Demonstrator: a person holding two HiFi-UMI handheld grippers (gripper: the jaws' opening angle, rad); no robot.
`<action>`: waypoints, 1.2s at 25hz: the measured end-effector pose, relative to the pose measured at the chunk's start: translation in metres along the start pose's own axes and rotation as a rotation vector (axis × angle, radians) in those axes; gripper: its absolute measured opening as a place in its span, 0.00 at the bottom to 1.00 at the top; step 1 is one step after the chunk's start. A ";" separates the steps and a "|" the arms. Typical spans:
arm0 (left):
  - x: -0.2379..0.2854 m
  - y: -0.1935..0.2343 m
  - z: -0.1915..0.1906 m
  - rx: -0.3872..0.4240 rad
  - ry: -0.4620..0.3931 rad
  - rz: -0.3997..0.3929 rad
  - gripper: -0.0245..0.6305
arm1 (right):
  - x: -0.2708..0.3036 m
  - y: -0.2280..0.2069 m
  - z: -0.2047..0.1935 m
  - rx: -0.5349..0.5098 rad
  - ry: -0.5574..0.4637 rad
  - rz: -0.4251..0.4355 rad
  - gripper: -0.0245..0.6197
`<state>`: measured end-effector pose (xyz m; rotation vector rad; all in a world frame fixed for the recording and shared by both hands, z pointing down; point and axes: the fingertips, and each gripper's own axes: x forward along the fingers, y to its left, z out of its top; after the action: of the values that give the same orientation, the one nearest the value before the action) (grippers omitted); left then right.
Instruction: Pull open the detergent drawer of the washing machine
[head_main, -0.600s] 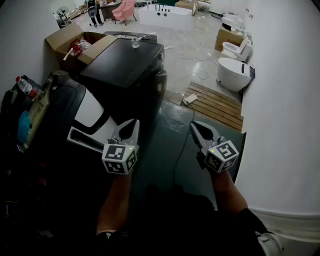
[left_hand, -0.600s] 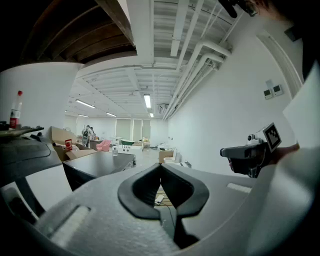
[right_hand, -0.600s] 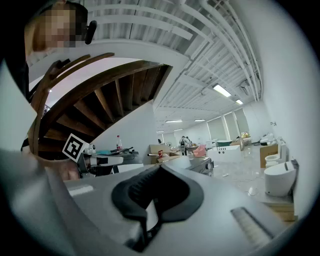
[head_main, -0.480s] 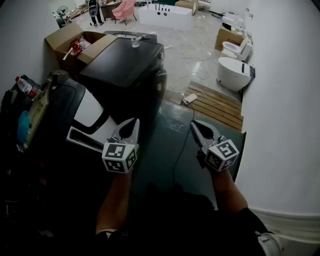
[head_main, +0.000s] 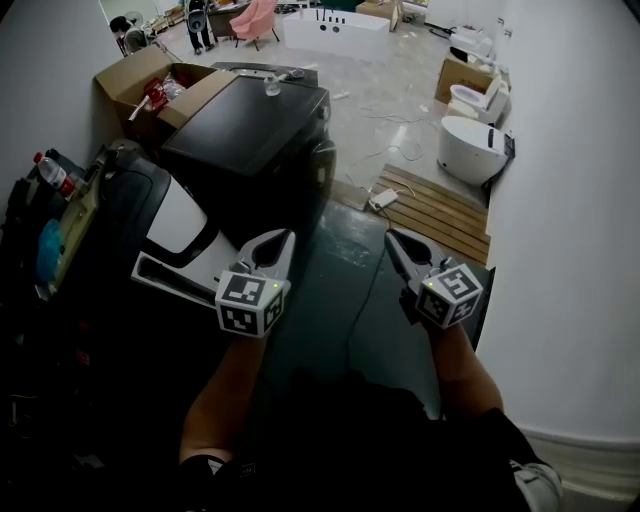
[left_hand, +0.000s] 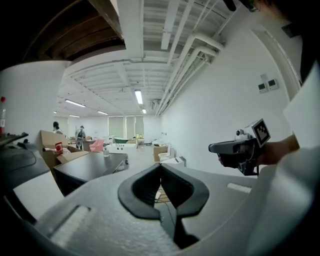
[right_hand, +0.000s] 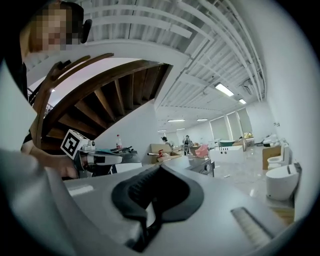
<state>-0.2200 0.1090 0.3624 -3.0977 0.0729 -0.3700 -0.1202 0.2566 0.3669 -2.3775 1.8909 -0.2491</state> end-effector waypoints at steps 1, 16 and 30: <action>-0.001 -0.003 -0.001 0.011 -0.002 0.018 0.05 | -0.002 0.002 -0.001 0.012 0.002 0.011 0.04; -0.002 -0.036 -0.015 -0.026 0.013 0.128 0.05 | -0.074 -0.040 -0.029 0.048 0.027 -0.022 0.04; 0.080 0.022 -0.029 -0.075 0.028 0.071 0.05 | 0.003 -0.080 -0.047 0.062 0.102 -0.030 0.04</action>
<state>-0.1506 0.0826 0.4092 -3.1537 0.2015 -0.4179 -0.0517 0.2728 0.4269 -2.3971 1.8617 -0.4324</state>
